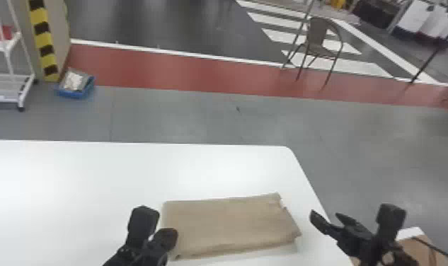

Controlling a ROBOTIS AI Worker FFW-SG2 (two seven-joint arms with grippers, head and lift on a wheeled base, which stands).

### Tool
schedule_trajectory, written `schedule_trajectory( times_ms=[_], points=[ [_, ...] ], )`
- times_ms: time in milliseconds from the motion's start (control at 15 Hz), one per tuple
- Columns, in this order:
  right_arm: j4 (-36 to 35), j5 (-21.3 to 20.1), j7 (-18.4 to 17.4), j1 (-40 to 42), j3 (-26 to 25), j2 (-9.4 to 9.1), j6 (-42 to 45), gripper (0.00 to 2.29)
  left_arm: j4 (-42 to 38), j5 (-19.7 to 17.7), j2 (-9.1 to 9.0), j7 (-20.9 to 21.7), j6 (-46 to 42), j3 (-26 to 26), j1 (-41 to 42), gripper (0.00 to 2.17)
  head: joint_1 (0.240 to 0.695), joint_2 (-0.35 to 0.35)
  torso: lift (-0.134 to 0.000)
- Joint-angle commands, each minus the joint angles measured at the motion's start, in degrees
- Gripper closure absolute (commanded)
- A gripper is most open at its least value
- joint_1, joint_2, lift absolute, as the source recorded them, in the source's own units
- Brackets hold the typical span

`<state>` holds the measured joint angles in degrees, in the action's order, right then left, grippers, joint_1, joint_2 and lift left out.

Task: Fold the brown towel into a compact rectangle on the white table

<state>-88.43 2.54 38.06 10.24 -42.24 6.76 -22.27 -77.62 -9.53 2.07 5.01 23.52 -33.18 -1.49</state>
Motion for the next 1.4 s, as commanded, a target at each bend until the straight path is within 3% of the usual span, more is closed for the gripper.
schedule_trajectory(
  times_ms=[0, 733, 1067, 1333],
  points=[
    [0.2, 0.1, 0.0, -0.2, 0.4, 0.0, 0.2, 0.08, 0.2, 0.7, -0.13, 0.0, 0.0, -0.3, 0.0, 1.78, 0.695, -0.35, 0.0],
    [0.2, 0.1, 0.0, -0.7, 0.6, 0.0, 0.0, 0.08, 1.6, 9.2, 0.22, -3.3, -1.2, -1.3, -0.1, 1.78, 0.695, -0.35, 0.0],
    [0.1, 0.3, 0.1, -0.7, 0.3, 0.0, -0.9, 0.08, -4.6, 5.1, 1.01, 0.2, 0.0, 1.0, 2.5, 1.78, 0.695, -0.35, 0.0],
    [0.0, 0.4, 0.5, -0.7, -0.4, 0.09, -1.1, 0.08, -6.5, 2.8, 0.22, 3.0, 3.0, 0.0, 2.6, 1.78, 0.695, -0.35, 0.0]
  ],
)
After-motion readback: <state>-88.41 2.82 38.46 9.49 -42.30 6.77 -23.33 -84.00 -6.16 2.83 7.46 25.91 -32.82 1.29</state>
